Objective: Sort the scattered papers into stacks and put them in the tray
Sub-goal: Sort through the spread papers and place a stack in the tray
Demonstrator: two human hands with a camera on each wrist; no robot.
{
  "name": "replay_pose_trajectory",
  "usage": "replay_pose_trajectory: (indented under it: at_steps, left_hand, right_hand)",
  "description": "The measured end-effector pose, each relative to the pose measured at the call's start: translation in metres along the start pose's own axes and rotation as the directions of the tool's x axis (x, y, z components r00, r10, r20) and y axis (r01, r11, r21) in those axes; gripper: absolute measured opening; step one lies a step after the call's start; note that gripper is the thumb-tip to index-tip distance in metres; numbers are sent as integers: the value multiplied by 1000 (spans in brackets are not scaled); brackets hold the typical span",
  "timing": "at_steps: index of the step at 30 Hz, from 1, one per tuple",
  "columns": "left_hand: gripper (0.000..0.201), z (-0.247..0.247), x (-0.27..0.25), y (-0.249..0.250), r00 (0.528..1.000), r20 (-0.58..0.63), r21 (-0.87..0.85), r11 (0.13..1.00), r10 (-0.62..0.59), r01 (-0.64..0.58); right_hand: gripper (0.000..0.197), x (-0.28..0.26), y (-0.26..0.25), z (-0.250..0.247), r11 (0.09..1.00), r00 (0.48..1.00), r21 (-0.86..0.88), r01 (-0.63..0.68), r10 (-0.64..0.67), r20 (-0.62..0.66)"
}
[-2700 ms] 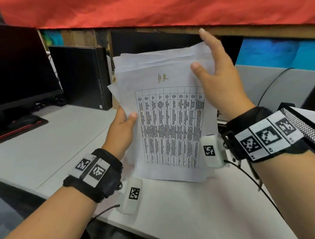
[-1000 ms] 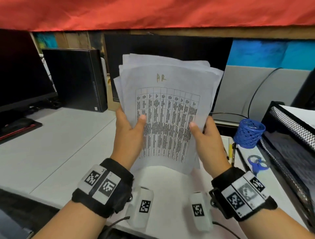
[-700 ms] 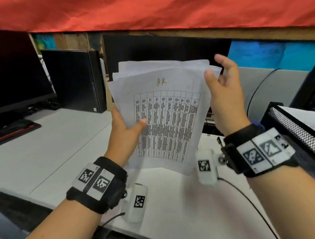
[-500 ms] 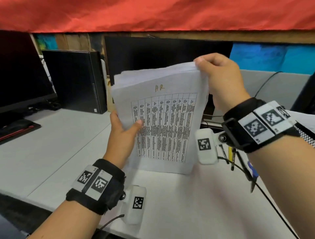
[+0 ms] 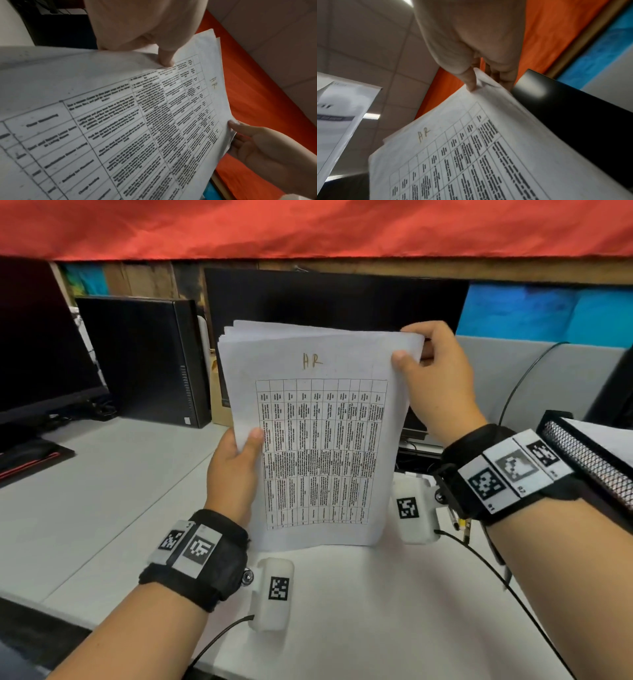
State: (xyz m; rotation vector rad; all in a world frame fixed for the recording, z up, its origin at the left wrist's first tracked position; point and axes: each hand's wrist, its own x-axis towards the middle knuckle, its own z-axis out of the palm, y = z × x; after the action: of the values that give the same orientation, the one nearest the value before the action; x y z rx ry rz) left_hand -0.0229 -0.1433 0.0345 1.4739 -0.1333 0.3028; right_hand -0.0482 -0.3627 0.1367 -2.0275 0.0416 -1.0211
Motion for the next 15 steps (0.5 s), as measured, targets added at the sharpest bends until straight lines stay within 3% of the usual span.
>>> replay_pose_trajectory:
  at_steps: [3,6,8,12,15]
  left_hand:
    - [21,1,-3,0,1000,22,-32,999,1,0]
    - [21,4,-7,2,999,21,-43,999,29,-28]
    - [20,7,-13,5,999,17,-23,998,52,-52]
    - [15,22,-33,14,985,83,53,986,150,-155]
    - [28,29,-49,20,966,101,53,968,239,-245]
  right_hand:
    - [36,-18,11,1,932,985,324,-165,138,105]
    - [23,-54,34,9,914,944,274,-300,242,224]
    - [18,-77,46,14,898,929,261,-354,307,206]
    - [22,-96,47,15,899,954,324,-296,296,52]
    - [22,-106,43,9,918,973,342,-200,228,-42]
